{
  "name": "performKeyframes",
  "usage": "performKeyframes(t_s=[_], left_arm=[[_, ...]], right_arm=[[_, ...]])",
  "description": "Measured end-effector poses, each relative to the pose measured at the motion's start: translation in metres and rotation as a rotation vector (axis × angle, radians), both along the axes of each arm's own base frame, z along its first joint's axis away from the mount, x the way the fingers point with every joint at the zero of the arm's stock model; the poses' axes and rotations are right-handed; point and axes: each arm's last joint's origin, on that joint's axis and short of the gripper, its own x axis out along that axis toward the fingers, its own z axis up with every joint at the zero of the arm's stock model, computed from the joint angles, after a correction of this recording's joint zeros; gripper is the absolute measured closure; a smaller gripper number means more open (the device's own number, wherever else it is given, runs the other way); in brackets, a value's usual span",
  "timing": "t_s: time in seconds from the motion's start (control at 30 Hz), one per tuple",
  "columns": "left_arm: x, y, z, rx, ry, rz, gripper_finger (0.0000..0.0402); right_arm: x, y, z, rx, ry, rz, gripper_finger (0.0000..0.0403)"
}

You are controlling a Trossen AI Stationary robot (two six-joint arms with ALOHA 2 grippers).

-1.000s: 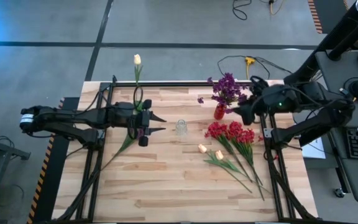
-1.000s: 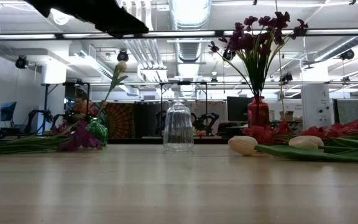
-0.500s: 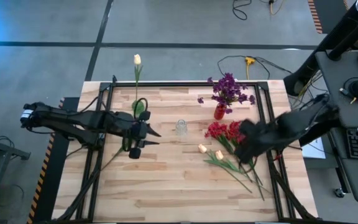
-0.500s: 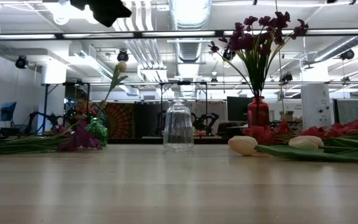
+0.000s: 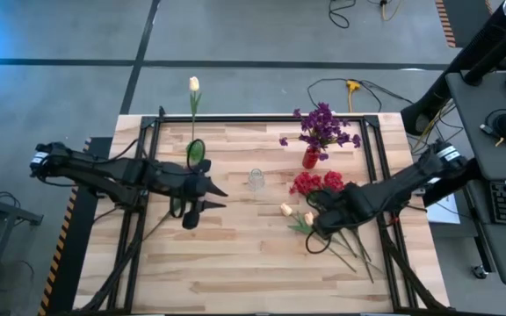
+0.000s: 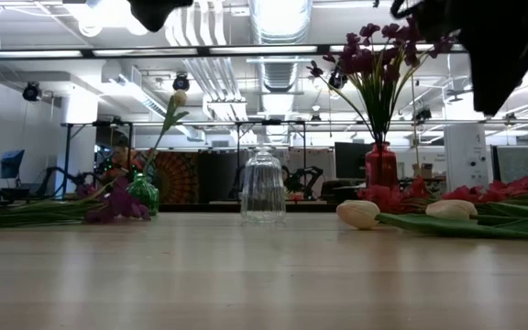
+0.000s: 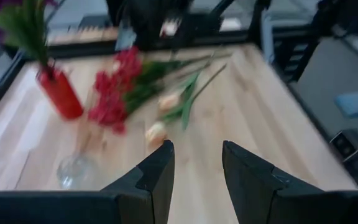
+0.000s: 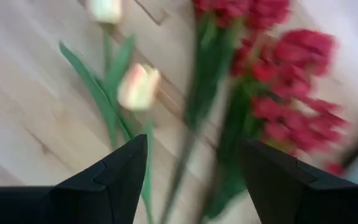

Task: Sort flowers into vase by color
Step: Put the left red flowers into the transparent vase

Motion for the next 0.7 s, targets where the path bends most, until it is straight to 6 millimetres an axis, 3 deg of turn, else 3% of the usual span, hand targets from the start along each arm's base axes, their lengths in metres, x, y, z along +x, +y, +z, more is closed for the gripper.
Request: performKeyframes(t_s=[0.17,0.37,0.7], left_arm=[[0.001,-0.01,0.0,-0.007,-0.051,-0.047,0.0283],[0.002,-0.018,-0.008,-0.039,-0.11,-0.072,0.0283],[0.004,-0.021,-0.018,-0.118,-0.199,-0.035,0.0284]], right_arm=[[0.004,-0.015,-0.032,0.032,-0.083,-0.036,0.0165],[-0.001,-0.035,-0.07,0.001,-0.002,-0.136,0.0165],[-0.001,-0.04,-0.099,-0.042,0.078,-0.111,0.0165]])
